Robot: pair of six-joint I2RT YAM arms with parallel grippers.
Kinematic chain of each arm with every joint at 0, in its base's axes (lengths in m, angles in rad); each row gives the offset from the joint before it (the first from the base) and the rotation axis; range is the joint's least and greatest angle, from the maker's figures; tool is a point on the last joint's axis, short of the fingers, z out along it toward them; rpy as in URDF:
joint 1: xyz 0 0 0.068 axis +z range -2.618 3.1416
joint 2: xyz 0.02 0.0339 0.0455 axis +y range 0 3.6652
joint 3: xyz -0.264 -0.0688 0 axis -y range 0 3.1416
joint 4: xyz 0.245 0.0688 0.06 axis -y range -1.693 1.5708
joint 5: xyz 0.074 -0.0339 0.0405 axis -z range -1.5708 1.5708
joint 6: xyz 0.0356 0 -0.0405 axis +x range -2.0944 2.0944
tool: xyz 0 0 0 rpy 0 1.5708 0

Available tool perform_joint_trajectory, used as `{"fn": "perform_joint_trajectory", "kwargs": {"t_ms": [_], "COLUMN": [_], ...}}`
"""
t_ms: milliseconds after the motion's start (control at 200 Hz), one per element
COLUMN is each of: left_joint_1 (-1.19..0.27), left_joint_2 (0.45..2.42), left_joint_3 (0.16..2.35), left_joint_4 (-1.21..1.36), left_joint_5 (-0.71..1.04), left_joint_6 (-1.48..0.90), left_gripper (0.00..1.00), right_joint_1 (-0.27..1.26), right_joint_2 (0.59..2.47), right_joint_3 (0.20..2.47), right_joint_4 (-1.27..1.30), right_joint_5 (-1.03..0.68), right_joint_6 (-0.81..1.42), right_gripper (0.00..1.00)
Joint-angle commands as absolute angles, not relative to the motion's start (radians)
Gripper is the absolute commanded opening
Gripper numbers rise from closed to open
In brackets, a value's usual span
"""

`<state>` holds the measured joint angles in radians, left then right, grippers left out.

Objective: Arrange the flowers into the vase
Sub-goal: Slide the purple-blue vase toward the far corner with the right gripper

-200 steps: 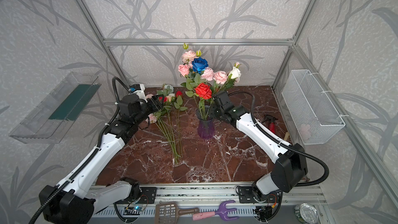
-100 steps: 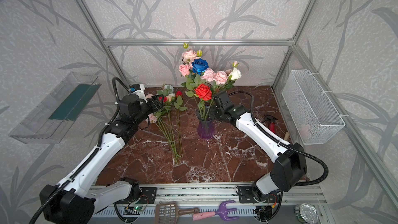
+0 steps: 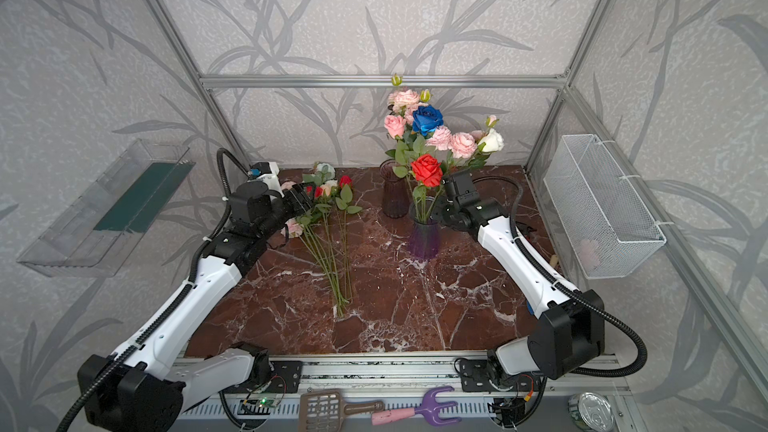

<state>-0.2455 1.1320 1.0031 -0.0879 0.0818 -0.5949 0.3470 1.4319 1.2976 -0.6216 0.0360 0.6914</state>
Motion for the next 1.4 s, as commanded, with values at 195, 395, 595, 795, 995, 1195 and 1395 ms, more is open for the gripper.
{"fn": "perform_joint_trajectory", "kwargs": {"t_ms": [195,395,595,795,995,1195,1395], "left_joint_1": [-0.227,-0.205,-0.173,-0.135,-0.108,-0.100,-0.095], "left_joint_2": [1.144,1.156,1.172,1.193,1.213,1.212,1.210], "left_joint_3": [0.991,0.988,0.985,0.984,0.983,0.976,0.973], "left_joint_4": [-0.063,-0.052,-0.039,-0.019,0.003,0.021,0.026], "left_joint_5": [0.096,0.117,0.150,0.191,0.241,0.255,0.263], "left_joint_6": [-0.594,-0.609,-0.630,-0.660,-0.685,-0.687,-0.693], "left_gripper": [0.63,0.63,0.63,0.61,0.59,0.58,0.58], "right_joint_1": [0.200,0.138,0.094,0.042,0.026,0.025,0.019], "right_joint_2": [1.514,1.654,1.818,1.903,1.941,1.941,1.911], "right_joint_3": [1.405,1.537,1.719,1.821,1.873,1.868,1.845], "right_joint_4": [-0.482,-0.456,-0.512,-0.552,-0.577,-0.577,-0.578], "right_joint_5": [0.052,0.060,0.055,0.061,0.048,0.000,-0.011], "right_joint_6": [0.644,0.606,0.586,0.576,0.560,0.568,0.584], "right_gripper": [0.00,0.00,0.00,0.00,0.00,0.13,0.25]}}
